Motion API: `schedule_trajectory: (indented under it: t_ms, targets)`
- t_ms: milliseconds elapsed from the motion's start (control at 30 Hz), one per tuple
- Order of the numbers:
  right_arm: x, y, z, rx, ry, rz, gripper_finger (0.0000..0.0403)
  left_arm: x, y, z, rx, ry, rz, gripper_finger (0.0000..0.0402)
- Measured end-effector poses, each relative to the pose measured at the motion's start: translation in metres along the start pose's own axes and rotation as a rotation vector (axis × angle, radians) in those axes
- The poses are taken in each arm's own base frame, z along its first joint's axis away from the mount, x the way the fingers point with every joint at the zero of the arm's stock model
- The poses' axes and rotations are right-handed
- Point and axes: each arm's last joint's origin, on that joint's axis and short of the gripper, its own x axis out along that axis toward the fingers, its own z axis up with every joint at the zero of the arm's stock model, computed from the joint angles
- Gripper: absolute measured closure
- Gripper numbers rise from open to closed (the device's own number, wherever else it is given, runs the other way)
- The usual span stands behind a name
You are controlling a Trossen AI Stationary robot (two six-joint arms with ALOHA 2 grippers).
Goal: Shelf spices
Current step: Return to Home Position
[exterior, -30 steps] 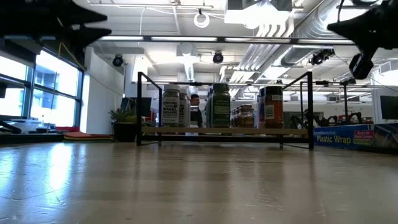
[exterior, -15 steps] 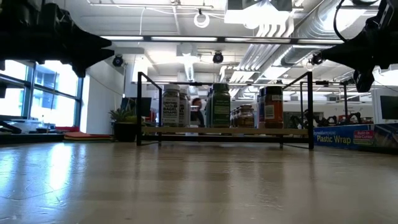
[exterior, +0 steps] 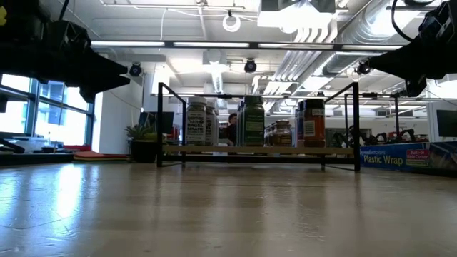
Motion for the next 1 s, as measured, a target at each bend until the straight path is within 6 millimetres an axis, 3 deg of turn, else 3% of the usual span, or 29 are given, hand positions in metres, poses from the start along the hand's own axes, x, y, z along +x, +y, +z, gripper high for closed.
schedule_trajectory:
  t_ms: [433,667,1000]
  targets:
    - [0.0,0.0,0.0,-0.041,0.0,0.0,0.0402,0.0,0.0,-0.001,0.001,0.009,0.0,0.0245]
    - [0.0,0.0,0.0,-0.041,0.001,0.001,0.0402,-0.002,0.002,-0.011,0.009,0.122,0.011,0.0245]
    - [-0.002,0.001,0.001,-0.029,0.0,0.032,0.0402,-0.012,-0.001,0.002,-0.005,-0.039,-0.052,0.0245]
